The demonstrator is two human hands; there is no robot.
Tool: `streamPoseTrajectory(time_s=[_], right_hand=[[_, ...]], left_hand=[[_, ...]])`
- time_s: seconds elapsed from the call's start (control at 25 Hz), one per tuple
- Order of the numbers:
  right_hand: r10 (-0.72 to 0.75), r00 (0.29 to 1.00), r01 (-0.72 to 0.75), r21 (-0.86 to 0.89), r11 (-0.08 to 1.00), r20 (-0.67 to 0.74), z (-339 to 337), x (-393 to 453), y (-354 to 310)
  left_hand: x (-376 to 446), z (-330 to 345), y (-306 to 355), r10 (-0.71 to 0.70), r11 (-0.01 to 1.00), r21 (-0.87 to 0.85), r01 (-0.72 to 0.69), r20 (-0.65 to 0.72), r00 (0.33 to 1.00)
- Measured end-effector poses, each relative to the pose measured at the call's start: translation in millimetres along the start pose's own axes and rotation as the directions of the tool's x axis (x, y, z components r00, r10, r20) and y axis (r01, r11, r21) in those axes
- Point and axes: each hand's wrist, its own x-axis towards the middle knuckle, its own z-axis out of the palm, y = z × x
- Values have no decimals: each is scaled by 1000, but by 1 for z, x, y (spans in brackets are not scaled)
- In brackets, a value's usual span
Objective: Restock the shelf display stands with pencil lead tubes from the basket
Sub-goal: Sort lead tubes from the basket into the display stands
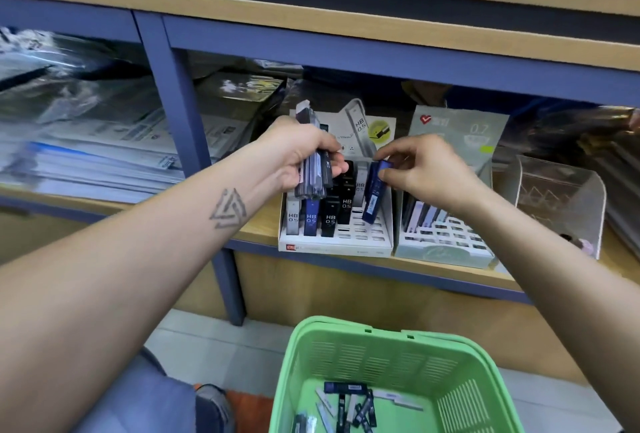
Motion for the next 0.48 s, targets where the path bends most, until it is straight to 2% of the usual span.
streamPoseTrajectory(time_s=[0.12,0.24,0.48], right_hand=[[-6,995,30,-231,972,102,-7,10,-6],[-16,993,66,-450,891,114,-7,19,-8],[39,997,0,-512,859,67,7,34,3]], left_hand=[[2,0,-2,-10,1000,9,9,4,1000],[1,3,-6,-12,999,31,11,20,1000],[3,3,-5,16,999,34,-16,24,1000]])
